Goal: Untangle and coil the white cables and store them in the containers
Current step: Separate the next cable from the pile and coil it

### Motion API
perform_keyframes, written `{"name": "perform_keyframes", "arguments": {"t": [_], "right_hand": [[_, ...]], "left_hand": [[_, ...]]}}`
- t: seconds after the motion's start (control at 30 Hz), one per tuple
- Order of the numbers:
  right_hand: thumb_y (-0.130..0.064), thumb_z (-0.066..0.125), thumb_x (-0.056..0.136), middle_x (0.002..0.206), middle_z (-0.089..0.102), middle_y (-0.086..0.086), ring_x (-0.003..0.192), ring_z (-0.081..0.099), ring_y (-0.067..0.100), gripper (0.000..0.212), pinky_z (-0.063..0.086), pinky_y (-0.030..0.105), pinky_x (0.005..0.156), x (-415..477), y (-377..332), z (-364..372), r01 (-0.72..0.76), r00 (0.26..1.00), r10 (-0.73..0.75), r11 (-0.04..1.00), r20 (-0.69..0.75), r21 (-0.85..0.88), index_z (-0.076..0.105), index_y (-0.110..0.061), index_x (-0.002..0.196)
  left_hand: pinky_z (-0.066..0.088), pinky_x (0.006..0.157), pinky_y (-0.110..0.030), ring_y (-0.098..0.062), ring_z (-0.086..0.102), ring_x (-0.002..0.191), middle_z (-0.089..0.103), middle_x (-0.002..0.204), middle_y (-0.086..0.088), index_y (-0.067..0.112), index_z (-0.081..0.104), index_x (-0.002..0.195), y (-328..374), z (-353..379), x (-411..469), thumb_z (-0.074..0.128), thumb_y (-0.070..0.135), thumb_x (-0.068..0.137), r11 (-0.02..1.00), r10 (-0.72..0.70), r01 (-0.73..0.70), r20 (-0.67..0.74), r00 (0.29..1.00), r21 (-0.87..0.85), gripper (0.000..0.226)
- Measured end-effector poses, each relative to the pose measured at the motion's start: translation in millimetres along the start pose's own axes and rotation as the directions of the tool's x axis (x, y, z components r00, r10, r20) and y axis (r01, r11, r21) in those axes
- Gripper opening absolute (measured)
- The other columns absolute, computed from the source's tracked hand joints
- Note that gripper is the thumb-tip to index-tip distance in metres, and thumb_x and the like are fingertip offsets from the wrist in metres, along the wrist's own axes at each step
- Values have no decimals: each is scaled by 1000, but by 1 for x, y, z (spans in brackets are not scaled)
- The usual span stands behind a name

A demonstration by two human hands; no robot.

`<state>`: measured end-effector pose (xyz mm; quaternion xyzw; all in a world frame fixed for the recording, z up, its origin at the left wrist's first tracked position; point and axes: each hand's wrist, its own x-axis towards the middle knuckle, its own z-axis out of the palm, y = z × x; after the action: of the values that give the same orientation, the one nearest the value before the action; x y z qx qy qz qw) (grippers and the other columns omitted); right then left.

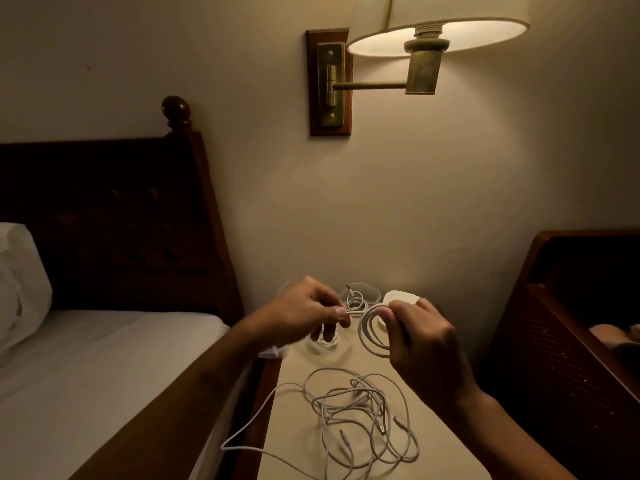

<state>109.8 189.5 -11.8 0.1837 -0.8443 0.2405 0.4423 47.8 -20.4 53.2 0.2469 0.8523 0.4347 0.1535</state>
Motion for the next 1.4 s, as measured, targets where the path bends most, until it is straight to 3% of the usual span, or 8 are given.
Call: {"name": "perform_keyframes", "arguments": {"t": [0.17,0.27,0.5,0.67,0.83,1.17,1.27,1.4], "right_hand": [[-13,61,99,65,60,7,54,52,18,19,45,30,45,-5,12,10,241,970,-231,948,72,-208,72,2,94],[-15,57,100,63,62,8,50,56,17,25,46,27,42,-7,14,15,250,968,-243,944,60,-218,72,5,99],[-6,69,94,76,73,-1,64,67,1,9,52,13,59,-3,-2,23,-109,990,119,985,-72,136,76,-5,99],[-10,65,96,71,71,-15,65,69,6,14,51,14,55,2,-26,24,-419,879,475,740,33,526,77,-8,101],[-11,61,97,64,69,-9,55,64,6,17,49,14,50,3,-32,21,-482,827,553,608,99,631,77,-6,98],[-12,62,97,60,66,-2,52,59,9,19,46,19,49,5,-32,20,-528,779,610,518,142,673,77,-8,86],[-9,61,98,71,73,-1,67,70,14,19,53,21,57,4,-32,20,-522,799,577,525,169,673,77,-8,89],[-10,60,98,75,74,1,69,70,15,19,53,21,58,-2,-34,23,-544,796,576,546,186,637,78,-11,93]], "left_hand": [[46,65,-28,-19,66,72,76,95,-11,0,71,114,15,-6,-10,57,11,101,839,-253,345,260,932,-420,22],[44,68,-29,-19,65,87,76,107,-5,7,73,117,13,17,-11,66,19,94,681,-319,397,240,917,-615,27],[47,81,-30,-20,64,97,79,101,-5,13,82,95,6,66,-5,79,24,84,666,-308,3,-271,912,-746,15],[60,80,-34,-19,72,90,76,93,-6,10,81,93,-3,86,-3,82,24,75,761,-100,-356,-641,761,-542,23],[60,71,-43,-21,70,86,71,93,3,20,80,90,-15,86,-3,84,36,76,876,106,-414,-738,666,-248,22],[64,73,-46,-27,75,78,67,95,-14,14,44,102,-8,85,-4,80,14,87,873,-86,-212,-566,820,-440,39],[64,70,-48,-28,76,79,74,95,-16,15,52,114,-9,80,-2,74,19,93,881,-110,-104,-414,903,-462,31],[63,56,-41,-26,73,62,72,79,-13,13,69,96,-8,80,-2,66,17,99,954,-92,-28,-379,921,-300,6]]}}
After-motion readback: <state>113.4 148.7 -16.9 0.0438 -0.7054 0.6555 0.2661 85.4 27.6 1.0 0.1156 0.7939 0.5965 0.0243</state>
